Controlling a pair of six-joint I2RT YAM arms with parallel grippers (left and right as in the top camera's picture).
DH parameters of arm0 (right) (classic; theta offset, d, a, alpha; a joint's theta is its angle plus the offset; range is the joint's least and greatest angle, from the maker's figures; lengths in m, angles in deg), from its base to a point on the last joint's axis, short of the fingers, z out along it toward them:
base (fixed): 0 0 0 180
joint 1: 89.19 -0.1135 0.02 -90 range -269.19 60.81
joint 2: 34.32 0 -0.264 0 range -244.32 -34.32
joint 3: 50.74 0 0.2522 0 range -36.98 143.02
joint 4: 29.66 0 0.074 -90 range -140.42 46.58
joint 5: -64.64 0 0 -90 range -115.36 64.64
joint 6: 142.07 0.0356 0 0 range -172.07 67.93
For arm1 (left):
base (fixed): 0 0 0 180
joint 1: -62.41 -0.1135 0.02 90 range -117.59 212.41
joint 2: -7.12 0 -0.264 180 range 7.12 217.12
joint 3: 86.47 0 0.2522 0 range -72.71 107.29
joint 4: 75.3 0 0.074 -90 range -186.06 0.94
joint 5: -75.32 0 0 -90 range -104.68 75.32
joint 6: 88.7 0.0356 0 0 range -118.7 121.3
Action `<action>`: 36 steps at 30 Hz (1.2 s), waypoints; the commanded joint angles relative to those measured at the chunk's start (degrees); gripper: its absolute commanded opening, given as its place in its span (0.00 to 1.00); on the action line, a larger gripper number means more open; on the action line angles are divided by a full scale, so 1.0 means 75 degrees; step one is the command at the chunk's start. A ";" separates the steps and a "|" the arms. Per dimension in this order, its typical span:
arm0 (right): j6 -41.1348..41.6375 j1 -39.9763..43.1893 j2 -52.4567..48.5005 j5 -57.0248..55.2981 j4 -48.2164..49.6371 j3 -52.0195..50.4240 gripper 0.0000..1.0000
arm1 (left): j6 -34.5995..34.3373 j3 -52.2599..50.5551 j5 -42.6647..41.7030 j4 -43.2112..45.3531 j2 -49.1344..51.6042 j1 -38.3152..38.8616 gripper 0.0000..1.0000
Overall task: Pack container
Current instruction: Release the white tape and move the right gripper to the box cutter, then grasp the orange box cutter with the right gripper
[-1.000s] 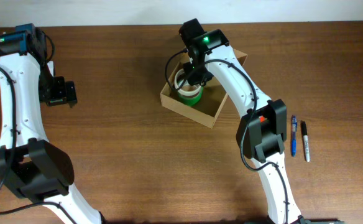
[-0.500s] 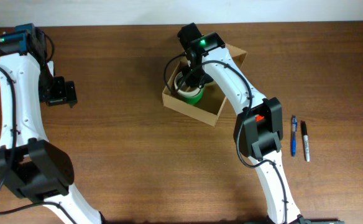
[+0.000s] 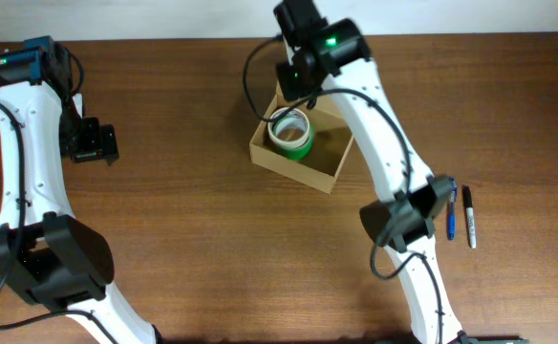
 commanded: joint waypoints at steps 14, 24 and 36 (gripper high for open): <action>0.0000 0.1900 0.5027 -0.1982 -0.0146 -0.2465 0.54 | 0.0119 -0.0035 0.0082 -0.0003 -0.0032 -0.0052 1.00; 0.0315 0.4689 0.7315 0.0146 0.0851 -0.8731 0.62 | 0.0119 -0.0035 0.0082 -0.0003 -0.0032 -0.0052 1.00; 0.0498 0.4389 0.5811 0.1311 0.3634 -1.2263 0.68 | 0.0119 -0.0035 0.0082 -0.0003 -0.0032 -0.0052 1.00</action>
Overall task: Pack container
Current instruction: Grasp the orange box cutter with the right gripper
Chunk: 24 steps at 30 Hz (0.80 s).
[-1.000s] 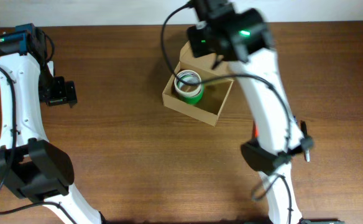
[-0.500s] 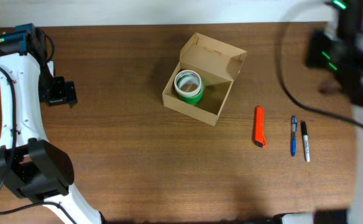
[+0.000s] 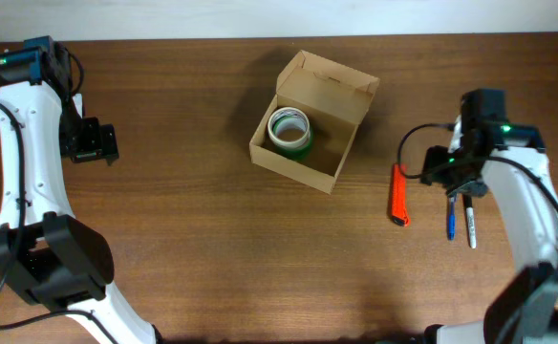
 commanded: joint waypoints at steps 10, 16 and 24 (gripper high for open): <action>0.0280 -0.1090 -0.1798 0.0341 0.0667 -0.0102 0.68 | 0.0117 -0.0035 0.0079 0.0000 -0.0032 -0.0052 1.00; 0.0280 -0.1183 -0.2270 0.0248 0.0868 -0.0102 0.68 | 0.0117 -0.0035 0.0079 0.0000 -0.0032 -0.0052 1.00; 0.0289 -0.1174 -0.2500 0.0227 0.1093 -0.0108 0.57 | 0.0117 -0.0035 0.0079 0.0000 -0.0032 -0.0052 1.00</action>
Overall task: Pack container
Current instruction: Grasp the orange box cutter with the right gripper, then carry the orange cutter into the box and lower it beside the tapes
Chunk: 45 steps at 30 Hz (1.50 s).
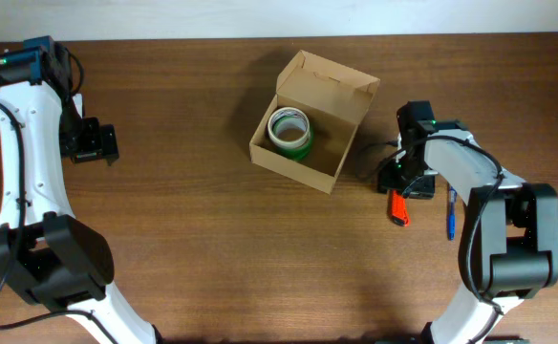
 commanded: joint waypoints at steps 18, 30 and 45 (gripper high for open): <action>0.0175 0.0015 -0.0041 -0.0067 -0.0221 0.0729 0.22 | 0.0117 -0.0035 0.0082 -0.0003 -0.0032 -0.0052 1.00; -0.1236 -0.0338 0.0883 0.0105 -0.2623 0.6429 0.23 | 0.0117 -0.0035 0.0082 -0.0003 -0.0032 -0.0052 1.00; -0.3477 -0.3284 -0.0323 -0.0618 -0.4296 0.7892 0.10 | 0.0117 -0.0035 0.0082 -0.0003 -0.0032 -0.0052 1.00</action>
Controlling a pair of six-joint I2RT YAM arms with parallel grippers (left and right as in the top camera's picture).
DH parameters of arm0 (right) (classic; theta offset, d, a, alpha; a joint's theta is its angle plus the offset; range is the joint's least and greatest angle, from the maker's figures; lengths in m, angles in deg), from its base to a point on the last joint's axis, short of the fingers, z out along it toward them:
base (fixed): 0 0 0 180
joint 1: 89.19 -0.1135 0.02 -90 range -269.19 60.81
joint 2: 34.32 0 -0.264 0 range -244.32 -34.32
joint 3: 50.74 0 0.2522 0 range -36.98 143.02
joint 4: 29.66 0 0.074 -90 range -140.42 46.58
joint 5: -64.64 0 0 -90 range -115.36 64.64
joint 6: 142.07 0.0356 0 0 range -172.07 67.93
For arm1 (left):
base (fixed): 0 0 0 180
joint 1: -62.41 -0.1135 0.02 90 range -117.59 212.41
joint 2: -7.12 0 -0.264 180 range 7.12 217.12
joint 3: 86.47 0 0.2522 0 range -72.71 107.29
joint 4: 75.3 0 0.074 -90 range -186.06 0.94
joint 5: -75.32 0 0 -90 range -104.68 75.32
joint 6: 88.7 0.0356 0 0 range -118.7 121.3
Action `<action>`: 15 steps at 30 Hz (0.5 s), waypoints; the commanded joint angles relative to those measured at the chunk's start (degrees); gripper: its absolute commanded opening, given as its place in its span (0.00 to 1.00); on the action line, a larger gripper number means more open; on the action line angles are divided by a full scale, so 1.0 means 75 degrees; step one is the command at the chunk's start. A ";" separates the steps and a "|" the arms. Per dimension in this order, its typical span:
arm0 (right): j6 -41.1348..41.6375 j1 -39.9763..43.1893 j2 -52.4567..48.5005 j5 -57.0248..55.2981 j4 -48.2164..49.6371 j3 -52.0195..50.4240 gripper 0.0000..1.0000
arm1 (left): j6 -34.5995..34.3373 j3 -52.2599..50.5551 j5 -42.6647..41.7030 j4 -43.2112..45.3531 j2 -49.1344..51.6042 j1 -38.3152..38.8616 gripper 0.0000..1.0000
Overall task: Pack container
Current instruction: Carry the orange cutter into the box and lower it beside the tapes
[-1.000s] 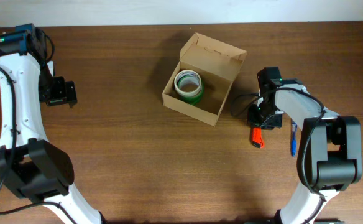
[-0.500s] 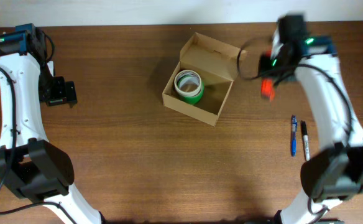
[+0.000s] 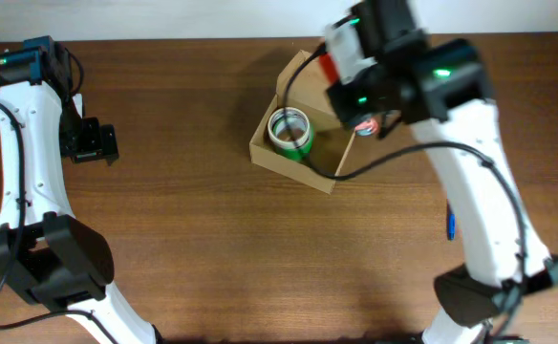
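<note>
An open cardboard box (image 3: 293, 166) sits at mid-table with a green tape roll (image 3: 290, 132) standing in its left end. My right gripper (image 3: 339, 59) is raised high over the box's back right corner. A piece of the red marker (image 3: 329, 65) shows at its tip, so it looks shut on that marker. The arm hides much of the box's right half. My left gripper (image 3: 92, 142) hangs over bare table far to the left, and its jaws are too dark to read.
A blue pen (image 3: 450, 225) lies on the table right of the box, partly under my right arm. The box's back flap (image 3: 301, 69) stands open. The left arm runs down the table's left edge.
My right gripper was low on the table at the red marker, right of the box. Now it is high over the box's back right corner, and the marker is gone from the table.
At first my right gripper was over the box, by the tape roll inside it. Then it was out at the right by the pens, the red marker lying on the table. Then it was down on that marker. Now it is above the box with red at its tip. The left arm stayed still.
</note>
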 commanded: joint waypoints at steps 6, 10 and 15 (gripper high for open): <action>-0.1513 -0.0475 -0.1947 -0.0262 0.0079 0.0020 0.07 | 0.0117 -0.0038 0.0079 -0.0003 -0.0032 -0.0052 1.00; -0.1521 -0.0472 -0.2661 -0.0178 0.0073 0.0020 0.06 | 0.0117 -0.0035 0.0079 -0.0003 -0.0032 -0.0052 1.00; -0.1746 -0.0478 -0.3270 0.0248 0.0131 0.0020 0.06 | 0.0117 -0.0035 0.0079 -0.0003 -0.0032 -0.0052 1.00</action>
